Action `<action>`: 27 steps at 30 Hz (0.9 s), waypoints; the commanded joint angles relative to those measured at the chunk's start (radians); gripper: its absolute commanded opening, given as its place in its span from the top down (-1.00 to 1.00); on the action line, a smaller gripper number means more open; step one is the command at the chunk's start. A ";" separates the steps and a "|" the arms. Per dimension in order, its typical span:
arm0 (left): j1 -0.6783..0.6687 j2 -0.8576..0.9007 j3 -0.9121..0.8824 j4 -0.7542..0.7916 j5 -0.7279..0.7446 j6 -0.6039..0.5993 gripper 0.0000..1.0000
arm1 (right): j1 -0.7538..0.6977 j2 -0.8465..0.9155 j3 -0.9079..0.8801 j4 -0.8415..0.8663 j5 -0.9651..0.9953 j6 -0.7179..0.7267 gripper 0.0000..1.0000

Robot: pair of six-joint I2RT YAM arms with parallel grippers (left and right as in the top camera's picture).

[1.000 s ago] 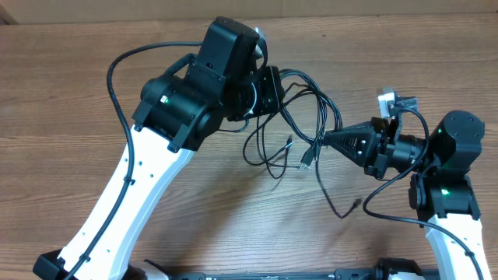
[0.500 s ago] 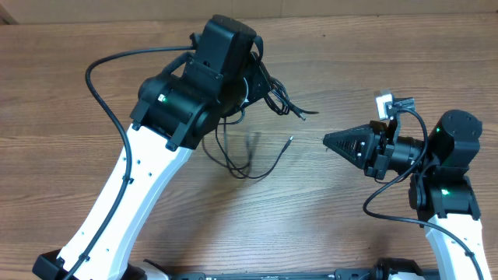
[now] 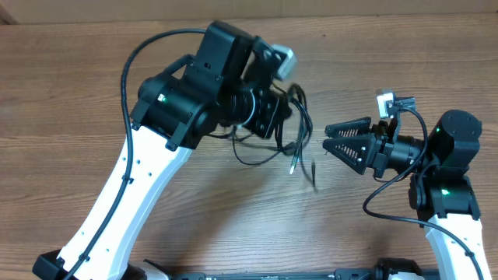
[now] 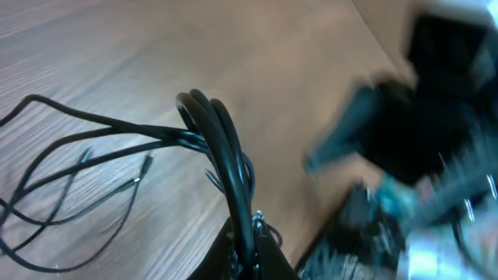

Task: Untangle cables

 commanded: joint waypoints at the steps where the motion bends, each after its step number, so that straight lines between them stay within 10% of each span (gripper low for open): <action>1: 0.004 0.002 0.024 -0.017 0.126 0.253 0.92 | -0.002 -0.002 0.010 0.005 0.017 -0.028 -0.22; 15: 0.004 0.001 0.024 0.062 0.327 0.294 0.92 | -0.002 0.003 0.010 -0.003 0.050 -0.035 -0.27; 27: 0.004 0.001 0.024 0.066 0.244 0.247 0.91 | -0.002 0.029 0.010 -0.007 0.049 -0.034 0.74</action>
